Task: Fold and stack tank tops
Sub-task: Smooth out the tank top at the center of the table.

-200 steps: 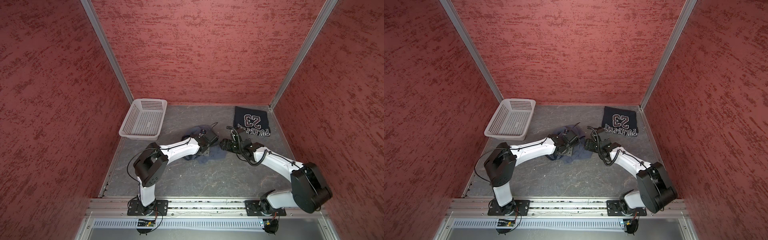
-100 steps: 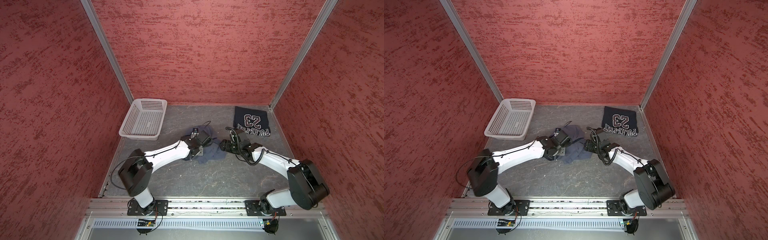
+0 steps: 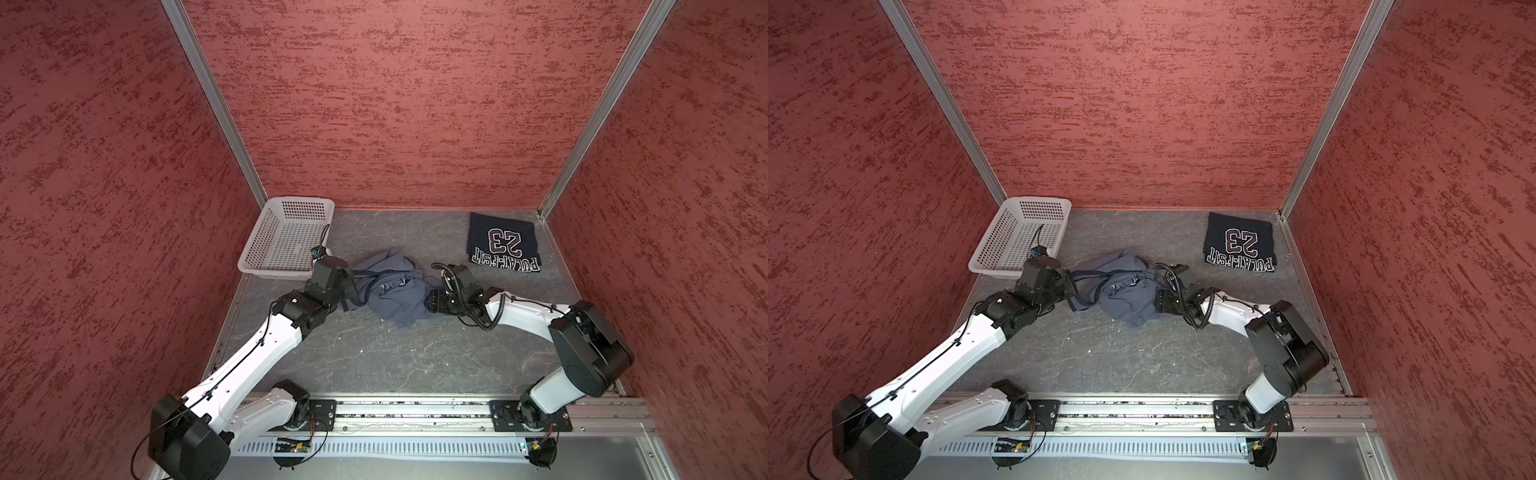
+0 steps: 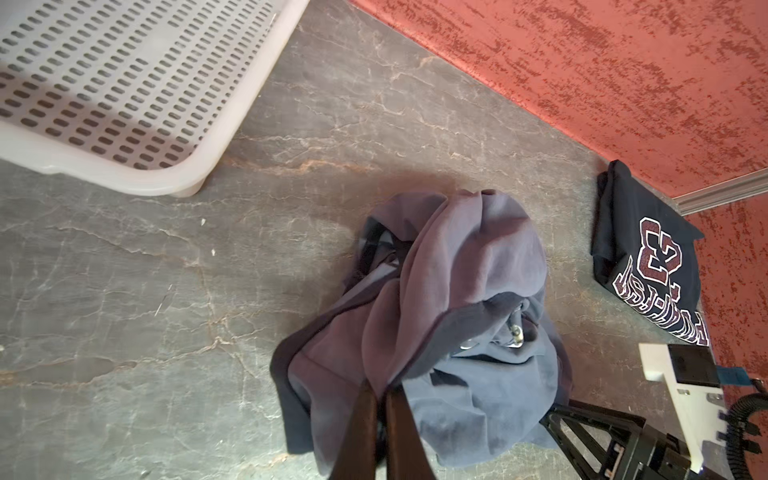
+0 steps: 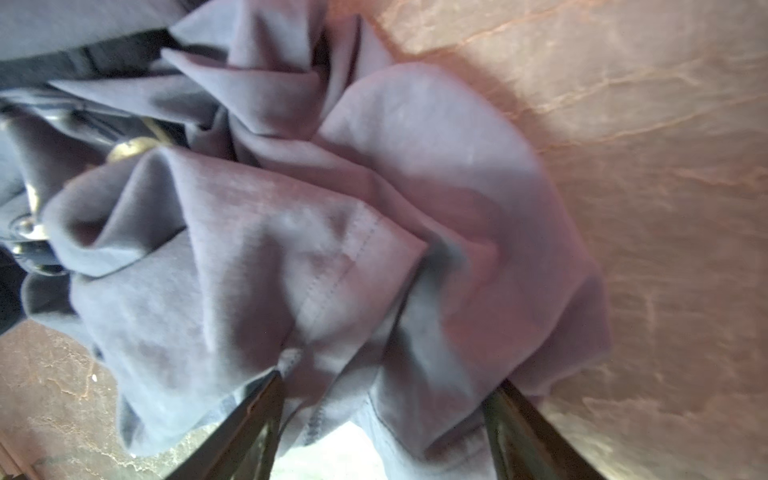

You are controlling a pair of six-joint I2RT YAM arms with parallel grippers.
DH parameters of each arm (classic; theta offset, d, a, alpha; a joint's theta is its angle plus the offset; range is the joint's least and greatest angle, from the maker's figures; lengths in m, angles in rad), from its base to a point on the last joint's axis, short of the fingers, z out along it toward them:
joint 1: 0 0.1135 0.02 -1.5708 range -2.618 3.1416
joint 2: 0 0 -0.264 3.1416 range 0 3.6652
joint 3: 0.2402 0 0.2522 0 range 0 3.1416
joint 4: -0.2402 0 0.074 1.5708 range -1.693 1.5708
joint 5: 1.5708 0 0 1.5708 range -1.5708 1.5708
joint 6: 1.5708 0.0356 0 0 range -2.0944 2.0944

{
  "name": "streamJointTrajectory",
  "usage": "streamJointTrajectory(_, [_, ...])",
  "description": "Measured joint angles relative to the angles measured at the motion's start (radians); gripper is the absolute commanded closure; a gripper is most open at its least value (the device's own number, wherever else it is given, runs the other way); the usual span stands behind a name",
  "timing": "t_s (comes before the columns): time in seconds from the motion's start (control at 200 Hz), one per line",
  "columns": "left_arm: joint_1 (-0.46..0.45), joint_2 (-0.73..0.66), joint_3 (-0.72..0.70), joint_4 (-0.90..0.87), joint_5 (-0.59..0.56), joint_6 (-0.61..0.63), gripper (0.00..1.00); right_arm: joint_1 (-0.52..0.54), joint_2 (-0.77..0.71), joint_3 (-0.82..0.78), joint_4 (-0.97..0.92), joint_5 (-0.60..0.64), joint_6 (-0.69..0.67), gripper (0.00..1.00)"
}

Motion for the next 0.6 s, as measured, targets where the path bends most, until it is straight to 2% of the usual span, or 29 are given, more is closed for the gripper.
streamJointTrajectory(0.411, [0.093, 0.010, 0.003, -0.005, 0.157, 0.000, 0.96, 0.017, -0.033, 0.082, -0.072, 0.108, 0.025, 0.29])
streamJointTrajectory(0.601, [0.105, 0.074, 0.022, -0.010, 0.236, 0.005, 0.97, -0.010, -0.003, 0.091, -0.065, 0.048, 0.082, 0.41])
